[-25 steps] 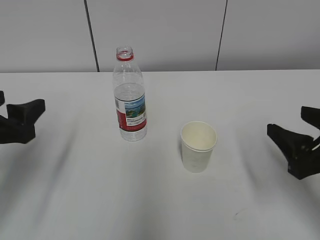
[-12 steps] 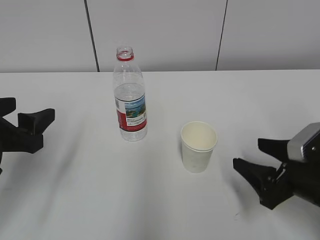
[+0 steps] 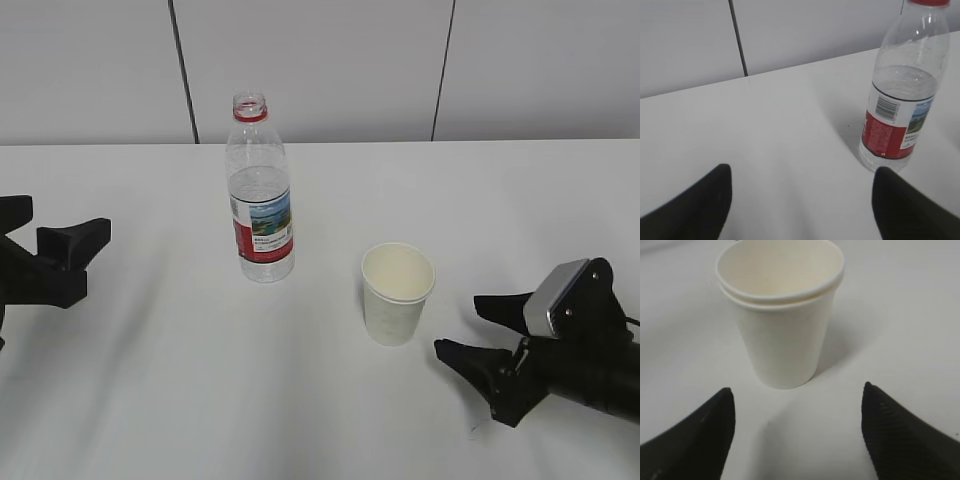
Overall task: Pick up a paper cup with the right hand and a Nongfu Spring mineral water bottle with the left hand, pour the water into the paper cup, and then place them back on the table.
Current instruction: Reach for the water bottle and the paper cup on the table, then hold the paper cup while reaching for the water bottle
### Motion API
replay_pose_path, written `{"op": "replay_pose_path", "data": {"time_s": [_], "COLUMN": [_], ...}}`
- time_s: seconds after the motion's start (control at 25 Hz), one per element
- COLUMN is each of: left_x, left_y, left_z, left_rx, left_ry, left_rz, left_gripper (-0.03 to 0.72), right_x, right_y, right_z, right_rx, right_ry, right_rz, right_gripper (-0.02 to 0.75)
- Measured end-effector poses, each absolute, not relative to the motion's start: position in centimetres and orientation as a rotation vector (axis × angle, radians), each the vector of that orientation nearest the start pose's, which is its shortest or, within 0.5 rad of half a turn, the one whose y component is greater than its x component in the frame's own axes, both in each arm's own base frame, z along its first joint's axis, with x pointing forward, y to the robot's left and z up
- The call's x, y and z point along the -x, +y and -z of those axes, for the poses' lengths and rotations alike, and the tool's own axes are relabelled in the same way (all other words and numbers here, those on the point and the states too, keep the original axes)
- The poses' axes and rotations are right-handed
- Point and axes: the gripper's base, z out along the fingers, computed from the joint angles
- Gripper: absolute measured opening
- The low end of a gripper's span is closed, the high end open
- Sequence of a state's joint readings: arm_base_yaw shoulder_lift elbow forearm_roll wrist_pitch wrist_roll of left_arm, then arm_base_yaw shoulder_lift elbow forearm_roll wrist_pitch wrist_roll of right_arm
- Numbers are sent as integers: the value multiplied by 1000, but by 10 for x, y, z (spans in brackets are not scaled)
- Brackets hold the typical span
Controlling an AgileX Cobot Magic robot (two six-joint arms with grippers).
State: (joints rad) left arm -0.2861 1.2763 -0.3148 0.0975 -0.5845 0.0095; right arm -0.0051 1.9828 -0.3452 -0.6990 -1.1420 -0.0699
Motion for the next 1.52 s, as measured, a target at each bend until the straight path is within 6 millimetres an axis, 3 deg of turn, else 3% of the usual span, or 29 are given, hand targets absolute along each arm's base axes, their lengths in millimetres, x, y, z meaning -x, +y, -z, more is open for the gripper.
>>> {"op": "replay_pose_path", "data": {"time_s": [0.52, 0.84, 1.12, 1.52], "left_x": [-209, -209, -209, -209], "left_y": [-67, -67, -67, -67], "left_z": [-200, -200, -200, -200], "left_rx": [-387, -387, -387, -387], "left_ry": [1829, 1831, 1830, 1827], "left_rz": [185, 184, 185, 185], "left_gripper": [519, 519, 519, 519], "right_x": [-277, -291, -304, -313], "right_y": [61, 65, 86, 93], "right_z": [-69, -63, -56, -55], "right_rx": [827, 870, 953, 912], "right_ry": [1785, 1756, 1701, 1702], "right_rz": [-517, -567, -612, -592], "right_gripper": [582, 582, 582, 582]}}
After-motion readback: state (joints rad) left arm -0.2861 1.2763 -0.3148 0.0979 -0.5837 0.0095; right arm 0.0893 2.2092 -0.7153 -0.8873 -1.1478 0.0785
